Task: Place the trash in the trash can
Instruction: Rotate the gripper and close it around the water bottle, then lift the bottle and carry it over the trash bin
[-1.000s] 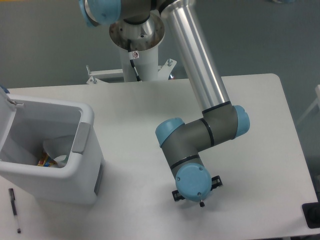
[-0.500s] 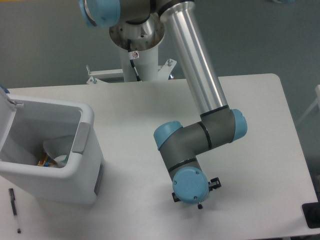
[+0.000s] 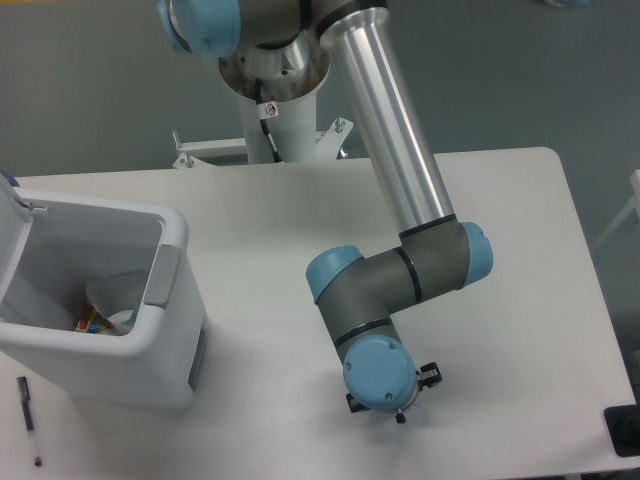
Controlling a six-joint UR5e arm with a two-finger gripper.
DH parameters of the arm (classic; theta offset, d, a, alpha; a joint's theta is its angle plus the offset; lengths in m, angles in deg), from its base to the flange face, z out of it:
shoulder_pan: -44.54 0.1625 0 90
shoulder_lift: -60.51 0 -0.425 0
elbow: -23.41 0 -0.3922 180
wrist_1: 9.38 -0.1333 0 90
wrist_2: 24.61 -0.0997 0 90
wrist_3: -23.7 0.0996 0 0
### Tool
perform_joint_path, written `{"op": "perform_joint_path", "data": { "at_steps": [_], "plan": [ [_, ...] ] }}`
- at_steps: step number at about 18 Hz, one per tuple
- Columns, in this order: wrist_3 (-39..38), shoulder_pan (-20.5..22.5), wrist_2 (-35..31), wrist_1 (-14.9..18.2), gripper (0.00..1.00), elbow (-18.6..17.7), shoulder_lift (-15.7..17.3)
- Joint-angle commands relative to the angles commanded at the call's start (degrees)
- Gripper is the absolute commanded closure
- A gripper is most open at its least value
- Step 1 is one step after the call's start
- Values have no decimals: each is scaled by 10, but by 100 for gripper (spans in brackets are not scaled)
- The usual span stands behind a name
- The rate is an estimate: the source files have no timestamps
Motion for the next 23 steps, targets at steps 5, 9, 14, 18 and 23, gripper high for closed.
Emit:
{"op": "perform_joint_path", "data": {
  "at_steps": [5,9,14,18,23],
  "plan": [
    [13,0,62,0,50,3,34],
    [39,9,145,-1,50,4,82],
    [63,33,285,-32,50,9,141],
    [58,53,418,-74,50,9,176],
    [48,52,459,-101,49,22,190]
  ]
}}
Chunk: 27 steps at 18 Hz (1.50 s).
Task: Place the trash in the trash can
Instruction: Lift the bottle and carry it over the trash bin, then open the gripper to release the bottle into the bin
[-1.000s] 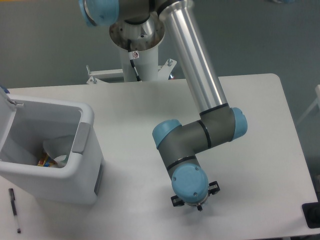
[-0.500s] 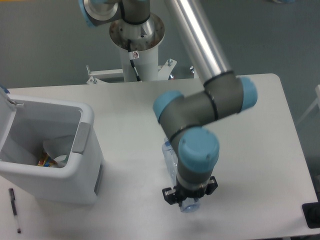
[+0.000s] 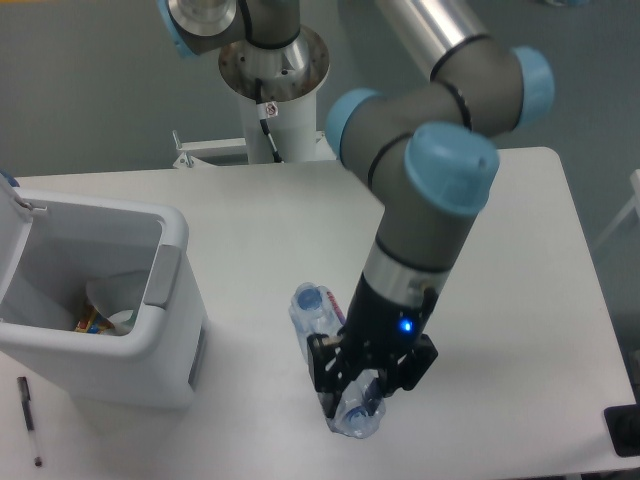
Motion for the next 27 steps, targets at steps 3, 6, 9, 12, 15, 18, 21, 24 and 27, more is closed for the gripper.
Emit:
{"op": "perform_joint_path", "data": {
  "at_steps": [3,6,9,12,15,18,21,24,27],
  "plan": [
    [-1,-3,37,0,49,25,3],
    [5,-5,81,-10,49,38,17],
    [0,-21,112,-59,49,38,32],
    [3,-40,124,-90,49,40,46],
    [3,-61,142,-114,49,39,51],
    [14,-93,142,-118,49,14,61],
    [41,-125,141,-120,49,-47,88],
    [78,-131,141,-124,48,-102,116],
    [85,-138,137,-126,44,-111,112]
  ]
}}
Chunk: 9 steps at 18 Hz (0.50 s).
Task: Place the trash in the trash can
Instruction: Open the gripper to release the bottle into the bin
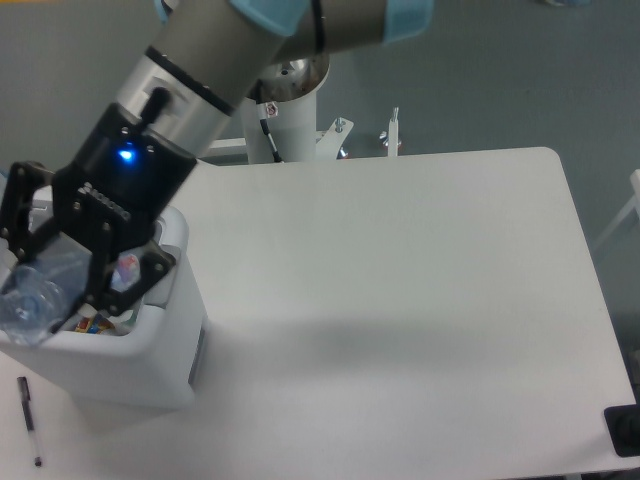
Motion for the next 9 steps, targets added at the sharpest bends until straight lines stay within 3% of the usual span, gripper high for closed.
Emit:
{"op": "perform_joint_path", "data": {
  "at_steps": [1,2,3,4,6,9],
  "plan": [
    [3,0,-1,-1,40,-2,-2],
    [10,0,-1,-2,24,-4,-6],
    [22,0,-3,-2,14,-9,-8],
    [29,0,-5,-1,12,-16,-8],
    [32,1,-14,-5,0,-29,-7],
    [31,1,-32,-4,0,-40,-6]
  ]
}}
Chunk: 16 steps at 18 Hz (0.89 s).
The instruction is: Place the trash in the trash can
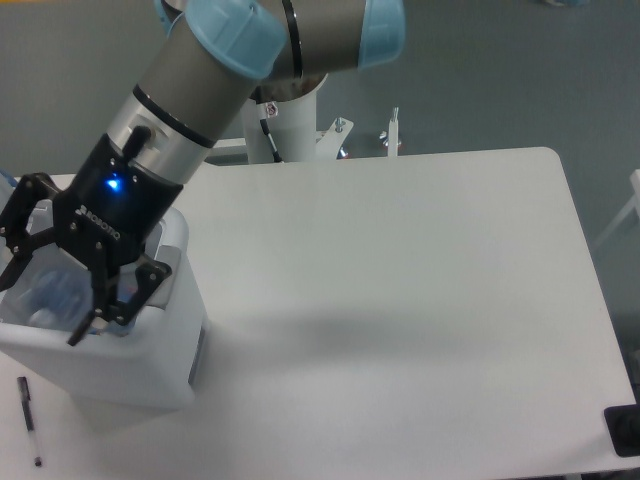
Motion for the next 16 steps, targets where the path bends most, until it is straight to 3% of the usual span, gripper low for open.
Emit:
{"op": "perform_joint_path", "data": {
  "at_steps": [3,7,13,16],
  "plan": [
    [-1,9,-1,2,0,3,-2],
    [0,68,-1,2,0,2,-5],
    [10,150,-3,5,0,2,-39],
    [23,162,-49,7,0,-2,-60]
  ]
}}
